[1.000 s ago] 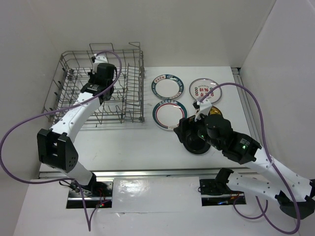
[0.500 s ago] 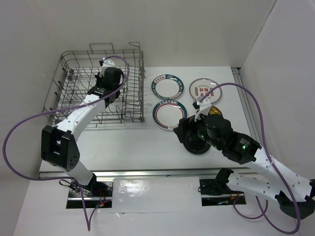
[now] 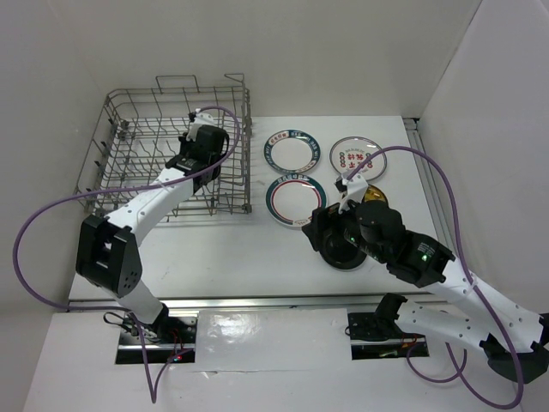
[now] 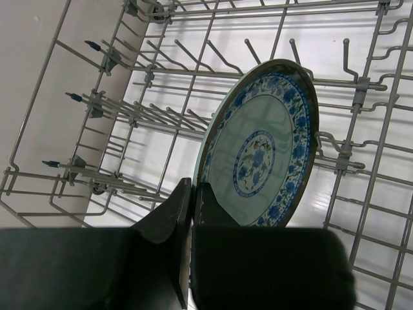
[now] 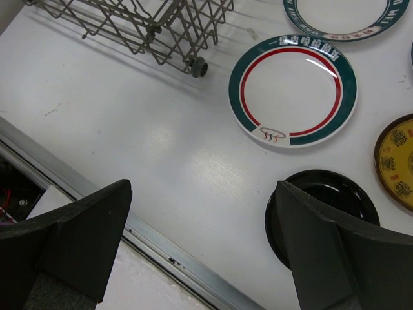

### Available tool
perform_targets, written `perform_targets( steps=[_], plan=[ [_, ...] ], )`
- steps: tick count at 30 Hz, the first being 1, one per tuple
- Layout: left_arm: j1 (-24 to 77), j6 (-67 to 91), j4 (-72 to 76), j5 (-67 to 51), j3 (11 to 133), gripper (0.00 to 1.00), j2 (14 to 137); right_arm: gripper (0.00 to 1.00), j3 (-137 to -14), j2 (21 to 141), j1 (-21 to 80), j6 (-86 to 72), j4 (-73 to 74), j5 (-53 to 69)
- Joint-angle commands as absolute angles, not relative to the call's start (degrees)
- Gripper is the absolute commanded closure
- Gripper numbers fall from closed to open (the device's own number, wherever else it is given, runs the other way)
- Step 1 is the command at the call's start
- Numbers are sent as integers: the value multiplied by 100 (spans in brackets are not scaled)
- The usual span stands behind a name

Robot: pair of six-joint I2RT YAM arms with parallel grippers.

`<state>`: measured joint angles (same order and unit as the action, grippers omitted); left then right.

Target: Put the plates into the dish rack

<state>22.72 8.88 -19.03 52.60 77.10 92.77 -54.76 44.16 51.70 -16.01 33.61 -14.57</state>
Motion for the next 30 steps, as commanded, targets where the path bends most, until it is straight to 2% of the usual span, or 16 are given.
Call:
perform_targets(
  steps=[1,7,11,16,17,24,25,26,28,29,30],
  plan=[
    [2329,800,-1740,5467,7708,100,9255,1,-5476,4342,5150,-1608,3041,-1459],
    [2382,1019,-2099,5362,7778,100,9465,1,-5476,4342,5150,-1608,3041,-1459],
    [2382,1116,-2188,5177,7831,86,9536,1,-5528,4342,5150,-1608,3041,-1459],
    [2382,1116,-2250,5046,7831,80,9589,1,-5528,4342,5150,-1608,3094,-1459],
    [2434,1116,-2250,5045,7831,74,9589,1,-5528,4342,5150,-1608,3094,-1459],
    [2487,1116,-2250,4992,7831,61,9413,1,-5581,4342,5150,-1608,3094,-1459],
    [2487,1116,-2250,4992,7831,57,9413,1,-5581,4394,5150,-1608,3094,-1520],
    [2487,1116,-2302,5044,7831,40,9343,1,-5581,4395,5150,-1661,3094,-1608],
    [2549,1116,-2355,5098,7893,19,9159,1,-5581,4447,5150,-1739,3094,-2062],
    [2601,1221,-2408,5098,8032,0,9080,1,-5581,4499,5150,-1888,3181,-2274],
    [2602,1283,-2626,5037,8138,0,8992,1,-5581,4500,5150,-1959,3269,-2476]
  ],
)
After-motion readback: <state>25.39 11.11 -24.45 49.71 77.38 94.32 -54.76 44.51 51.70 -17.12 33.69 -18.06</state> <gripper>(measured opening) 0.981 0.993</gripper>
